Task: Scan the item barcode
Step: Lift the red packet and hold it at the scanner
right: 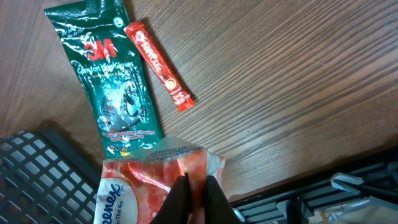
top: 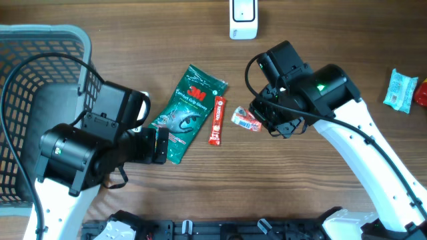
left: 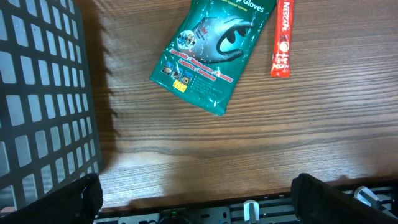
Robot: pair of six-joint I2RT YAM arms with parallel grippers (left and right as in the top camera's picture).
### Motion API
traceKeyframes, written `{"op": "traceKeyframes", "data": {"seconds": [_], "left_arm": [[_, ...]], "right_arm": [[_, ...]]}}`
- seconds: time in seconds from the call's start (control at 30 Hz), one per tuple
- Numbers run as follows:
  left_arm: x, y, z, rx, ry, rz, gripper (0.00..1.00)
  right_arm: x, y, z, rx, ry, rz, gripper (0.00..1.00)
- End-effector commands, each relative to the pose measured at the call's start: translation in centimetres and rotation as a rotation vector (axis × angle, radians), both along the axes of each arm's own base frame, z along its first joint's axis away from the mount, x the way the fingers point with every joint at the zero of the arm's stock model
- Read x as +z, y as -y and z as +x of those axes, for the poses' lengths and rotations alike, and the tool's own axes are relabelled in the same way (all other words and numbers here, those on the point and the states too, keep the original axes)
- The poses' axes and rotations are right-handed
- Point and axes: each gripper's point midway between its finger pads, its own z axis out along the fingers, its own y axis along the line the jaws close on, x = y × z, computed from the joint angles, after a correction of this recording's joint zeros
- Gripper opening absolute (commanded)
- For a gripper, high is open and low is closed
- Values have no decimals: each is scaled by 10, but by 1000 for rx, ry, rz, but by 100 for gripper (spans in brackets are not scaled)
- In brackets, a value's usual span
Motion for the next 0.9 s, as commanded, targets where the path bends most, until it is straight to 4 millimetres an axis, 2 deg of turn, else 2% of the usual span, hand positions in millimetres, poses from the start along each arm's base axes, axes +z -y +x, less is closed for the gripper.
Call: {"op": "traceKeyframes", "data": {"seconds": [0.0, 0.3, 0.47, 0.63, 0.77, 0.87], "left_arm": [[3, 1, 0, 9, 9, -16, 100], [3, 1, 0, 10, 9, -16, 100], [3, 1, 0, 10, 9, -16, 100], [3, 1, 0, 10, 9, -16, 100], [3, 1, 0, 10, 9, -16, 100], [3, 1, 0, 10, 9, -16, 100]], "right_arm": [[2, 3, 1, 8, 28, -18, 4], [2, 10, 5, -7, 47, -52, 4], [5, 32, 27, -56, 162, -182, 4], [26, 32, 71, 11, 395, -250, 4], [52, 32, 123, 15, 664, -332, 4], [62, 25, 157, 74, 829, -392, 4]]}}
